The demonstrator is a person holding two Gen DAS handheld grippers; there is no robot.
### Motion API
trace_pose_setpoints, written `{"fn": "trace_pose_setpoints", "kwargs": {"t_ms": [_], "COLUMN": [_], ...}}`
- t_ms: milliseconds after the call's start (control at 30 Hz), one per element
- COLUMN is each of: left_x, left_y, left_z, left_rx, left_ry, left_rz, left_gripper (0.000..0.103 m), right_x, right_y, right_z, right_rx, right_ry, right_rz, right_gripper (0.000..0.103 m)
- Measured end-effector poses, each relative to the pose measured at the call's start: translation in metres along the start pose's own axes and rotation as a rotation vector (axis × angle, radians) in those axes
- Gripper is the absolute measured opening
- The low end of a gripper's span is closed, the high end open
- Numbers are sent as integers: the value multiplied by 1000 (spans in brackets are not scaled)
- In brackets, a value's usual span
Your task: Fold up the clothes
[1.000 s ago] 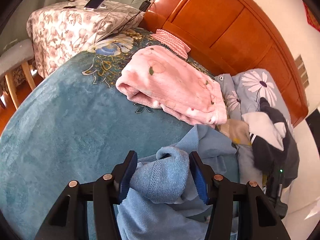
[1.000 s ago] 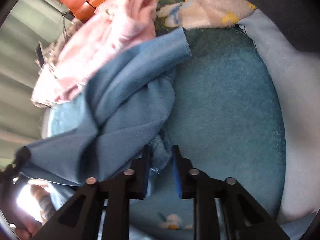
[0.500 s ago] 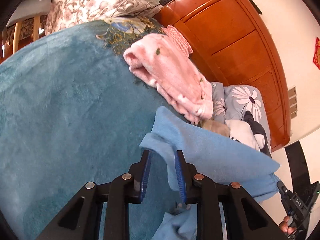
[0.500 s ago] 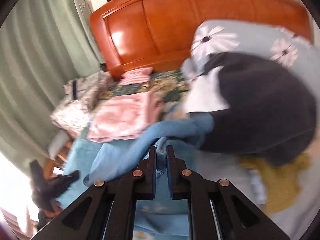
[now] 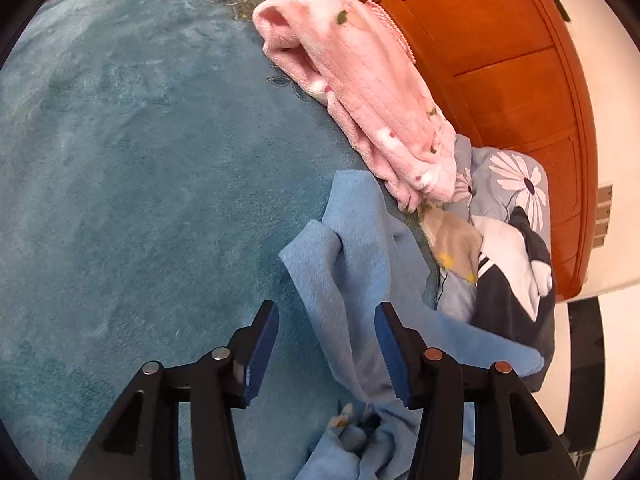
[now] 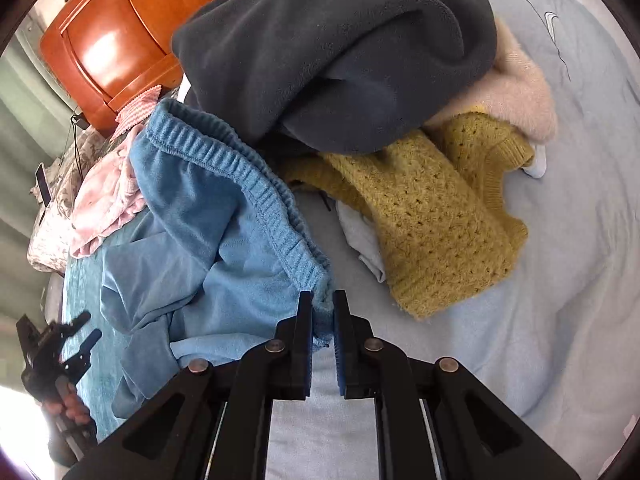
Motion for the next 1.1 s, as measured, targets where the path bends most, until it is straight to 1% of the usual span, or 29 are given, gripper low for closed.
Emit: {"fn": "trace_pose_setpoints", "kwargs": {"t_ms": [67, 133, 167, 233, 267, 333, 400, 467, 500, 567, 633, 667, 700, 800, 900, 1000, 1100], "left_x": [8, 13, 15, 19, 21, 28, 39, 53, 58, 56, 42, 33, 25, 9, -7, -24, -30], "left_y": [3, 6, 8, 12, 12, 8, -6, -29, -45, -76, -91, -89, -80, -37, 7, 19, 23], "left_z": [-10, -19, -21, -23, -22, -13, 5, 37, 59, 107, 142, 148, 145, 96, 47, 31, 28], "left_rx": [-28, -48, -57, -63, -58, -51, -58, -95, -118, -166, -200, -208, -194, -73, 49, 59, 74], "left_ry": [22, 47, 53, 57, 51, 7, -62, -158, -226, -372, -471, -489, -482, -343, -200, -162, -146], "left_rz": [58, 105, 126, 162, 173, 161, 120, 53, -3, -149, -254, -260, -249, -162, -74, -55, -63], "left_gripper": [54, 50, 45, 12, 4, 3, 3, 3, 3, 3, 3, 3, 3, 4, 3, 3, 5], "right_x": [2, 5, 6, 9, 10, 12, 14, 15, 15, 14, 12, 12, 11, 9, 8, 9, 11], "right_y": [-5, -12, -14, -15, -15, -15, -17, -19, -21, -23, -25, -25, -27, -39, -43, -45, -43], "right_z": [-1, -2, -2, -2, -4, -5, -5, -5, -5, -6, -9, -12, -14, -22, -24, -24, -23], "right_rx": [10, 17, 20, 20, 16, 13, 15, 22, 28, 42, 36, 31, 21, 5, -3, -11, -16], "right_ry": [6, 11, 14, 20, 22, 25, 23, 20, 19, 17, 28, 34, 42, 66, 73, 75, 77], "right_rz": [-10, -29, -38, -47, -43, -39, -38, -44, -48, -56, -52, -49, -52, -87, -82, -67, -46], "right_gripper": [9, 9, 9, 9, 9, 9, 9, 9, 9, 9, 9, 9, 9, 9, 9, 9, 10]}}
Point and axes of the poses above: each gripper's, at about its wrist camera, not at the fingertips, and z roughly against the way its jaws point, y to its left, x to its top, the point moved 1 cm from there along -z, roughly the way its jaws point, and after that the axes turned 13 degrees about x, right-handed, at the moved point
